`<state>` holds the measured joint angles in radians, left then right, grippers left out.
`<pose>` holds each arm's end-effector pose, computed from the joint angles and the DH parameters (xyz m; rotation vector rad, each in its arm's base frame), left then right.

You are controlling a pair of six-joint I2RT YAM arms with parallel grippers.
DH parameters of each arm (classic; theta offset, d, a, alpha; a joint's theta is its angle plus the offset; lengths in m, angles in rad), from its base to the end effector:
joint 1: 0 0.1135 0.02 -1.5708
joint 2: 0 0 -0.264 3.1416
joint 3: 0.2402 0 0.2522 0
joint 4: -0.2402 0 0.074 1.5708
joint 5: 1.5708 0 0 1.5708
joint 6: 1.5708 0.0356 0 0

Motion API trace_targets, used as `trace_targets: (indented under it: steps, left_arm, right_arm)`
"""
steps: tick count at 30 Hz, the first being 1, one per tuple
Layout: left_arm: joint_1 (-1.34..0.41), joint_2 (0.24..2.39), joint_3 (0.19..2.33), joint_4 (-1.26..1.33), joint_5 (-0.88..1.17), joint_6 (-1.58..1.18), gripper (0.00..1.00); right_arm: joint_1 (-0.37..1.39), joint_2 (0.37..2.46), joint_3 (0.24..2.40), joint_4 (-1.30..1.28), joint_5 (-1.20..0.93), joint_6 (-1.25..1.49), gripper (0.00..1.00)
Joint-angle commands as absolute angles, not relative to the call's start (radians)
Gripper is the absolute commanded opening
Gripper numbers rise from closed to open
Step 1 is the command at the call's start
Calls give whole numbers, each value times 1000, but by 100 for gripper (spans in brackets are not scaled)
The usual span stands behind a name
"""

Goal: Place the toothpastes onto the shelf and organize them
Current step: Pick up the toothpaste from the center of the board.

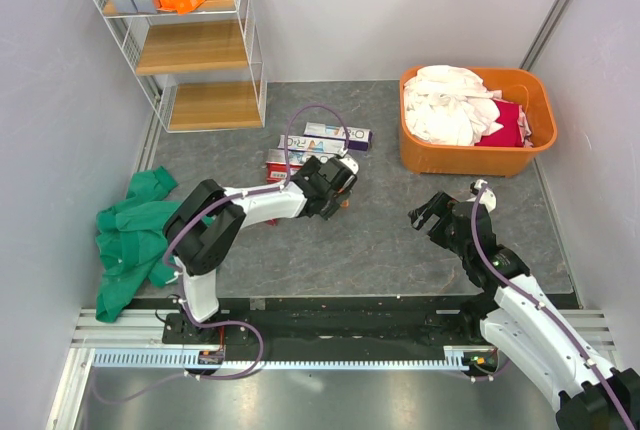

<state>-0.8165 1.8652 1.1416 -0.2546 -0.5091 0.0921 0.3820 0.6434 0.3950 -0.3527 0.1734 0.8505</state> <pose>0.2719 -0.2640 0.1618 0.8812 2.2384 0.3241 0.1423 0.0506 0.2081 0.6103 2.1223 0.5152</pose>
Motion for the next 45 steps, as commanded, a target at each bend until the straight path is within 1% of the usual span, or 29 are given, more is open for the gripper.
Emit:
trace_targets:
  steps: [1,3,4,6,11,15,16,18,19,20,21,23,24,26,27,28,32,39,41,45]
  left_arm:
    - [-802,1925,1193,-209,-440,155,100]
    - [-795,1933,1210,-224,-375,163,100]
    - [-784,1934,1213,-233,-300,164,100]
    - [-770,1939,1233,-262,-229,160,100]
    - [-720,1953,1262,-308,23,141,100]
    - [-690,1980,1307,-359,162,129,99]
    - [-683,1989,1316,-383,223,129,98]
    - [-683,2014,1339,-411,262,127,95]
    - [-683,2020,1345,-432,297,126,93]
    - [-683,2026,1347,-440,316,121,91]
    - [-683,2037,1345,-443,330,115,86]
    - [-683,2039,1338,-446,356,103,81]
    - [-683,2036,1325,-448,363,92,74]
    - [-683,2025,1306,-437,390,68,65]
    - [-683,2013,1298,-433,405,61,54]
    - [-683,2005,1290,-428,410,52,50]
    - [-683,1947,1230,-359,439,-17,48]
    - [-686,1835,1210,-318,525,-104,45]
    - [-696,1781,1203,-314,522,-129,44]
    - [-748,1698,1193,-311,447,-155,45]
  right_arm:
    - [383,643,400,-334,179,834,98]
    - [384,643,400,-336,179,831,98]
    - [383,643,400,-336,179,833,98]
    - [383,644,397,-336,183,831,98]
    - [384,649,397,-336,183,833,98]
    - [383,649,397,-336,181,834,98]
    - [383,652,397,-336,179,834,98]
    - [385,649,397,-337,179,834,98]
    - [384,652,397,-334,181,834,98]
    - [383,650,397,-336,181,834,98]
    - [383,652,399,-336,183,834,98]
    - [383,652,399,-336,181,834,98]
    - [383,652,400,-336,179,836,98]
    - [383,649,402,-336,178,834,98]
    - [382,650,403,-336,179,833,98]
    - [383,650,403,-336,178,831,98]
    - [383,652,417,-336,179,822,98]
    - [383,666,463,-333,155,808,98]
    - [383,670,477,-316,115,815,98]
    - [385,689,480,-247,13,854,98]
